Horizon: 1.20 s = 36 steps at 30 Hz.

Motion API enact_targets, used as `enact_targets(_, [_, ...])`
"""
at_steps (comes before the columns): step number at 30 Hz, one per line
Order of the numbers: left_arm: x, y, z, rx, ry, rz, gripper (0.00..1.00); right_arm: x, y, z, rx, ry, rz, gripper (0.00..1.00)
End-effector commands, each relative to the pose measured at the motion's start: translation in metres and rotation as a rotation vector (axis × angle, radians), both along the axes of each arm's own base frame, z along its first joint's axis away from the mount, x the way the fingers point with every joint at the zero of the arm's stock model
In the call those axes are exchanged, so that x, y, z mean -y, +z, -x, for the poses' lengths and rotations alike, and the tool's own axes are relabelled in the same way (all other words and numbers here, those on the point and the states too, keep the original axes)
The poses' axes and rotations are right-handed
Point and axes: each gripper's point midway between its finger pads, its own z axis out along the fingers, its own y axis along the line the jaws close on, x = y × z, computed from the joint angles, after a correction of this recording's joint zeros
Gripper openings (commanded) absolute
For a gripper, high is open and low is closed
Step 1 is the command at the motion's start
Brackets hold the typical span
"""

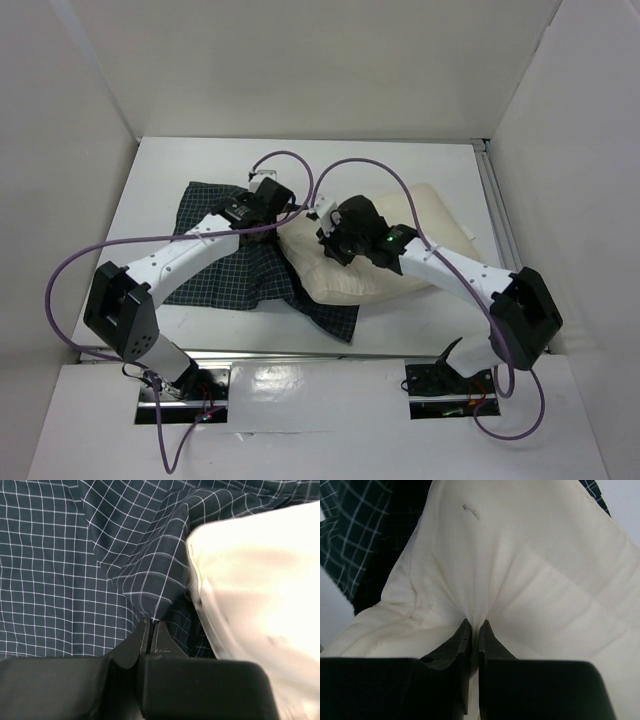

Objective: Put the pillow into the pillowcase

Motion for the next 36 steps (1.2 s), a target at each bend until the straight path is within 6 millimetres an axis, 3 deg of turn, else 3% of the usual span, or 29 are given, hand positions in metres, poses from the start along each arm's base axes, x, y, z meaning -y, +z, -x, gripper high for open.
enact_targets(1, [0.003, 0.009, -0.009, 0.026, 0.034, 0.021, 0.0, -0.016, 0.054, 0.013, 0.111, 0.109, -0.156, 0.0])
enact_targets(3, [0.003, 0.006, -0.009, 0.018, 0.034, 0.016, 0.0, -0.021, 0.055, 0.024, 0.086, 0.162, -0.183, 0.0])
enact_targets(9, [0.006, 0.014, -0.013, 0.035, 0.027, 0.022, 0.0, -0.022, 0.019, 0.025, -0.02, 0.187, -0.079, 0.0])
enact_targets(15, [-0.001, 0.018, -0.013, 0.056, 0.074, 0.016, 0.0, -0.017, 0.006, 0.031, -0.045, 0.186, -0.059, 0.0])
enact_targets(21, [-0.012, 0.015, -0.012, 0.046, 0.146, -0.029, 0.0, -0.013, 0.006, 0.043, -0.055, 0.208, -0.076, 0.0])
enact_targets(25, [-0.022, 0.014, -0.009, 0.037, 0.203, -0.067, 0.0, 0.004, 0.014, 0.043, -0.029, 0.129, -0.063, 0.0])
enact_targets(26, [-0.022, 0.014, -0.009, 0.037, 0.203, -0.067, 0.0, 0.007, 0.024, 0.043, 0.0, 0.115, -0.086, 0.0])
enact_targets(31, [-0.023, 0.012, -0.007, 0.025, 0.21, -0.046, 0.0, 0.011, 0.025, 0.06, -0.022, 0.123, -0.137, 0.0])
enact_targets(35, [-0.019, 0.026, -0.01, 0.068, 0.191, -0.008, 0.0, 0.013, 0.007, 0.065, -0.082, 0.121, -0.105, 0.0])
enact_targets(36, [-0.019, 0.022, -0.008, 0.053, 0.177, -0.015, 0.0, 0.014, 0.0, 0.062, -0.091, 0.108, -0.085, 0.0])
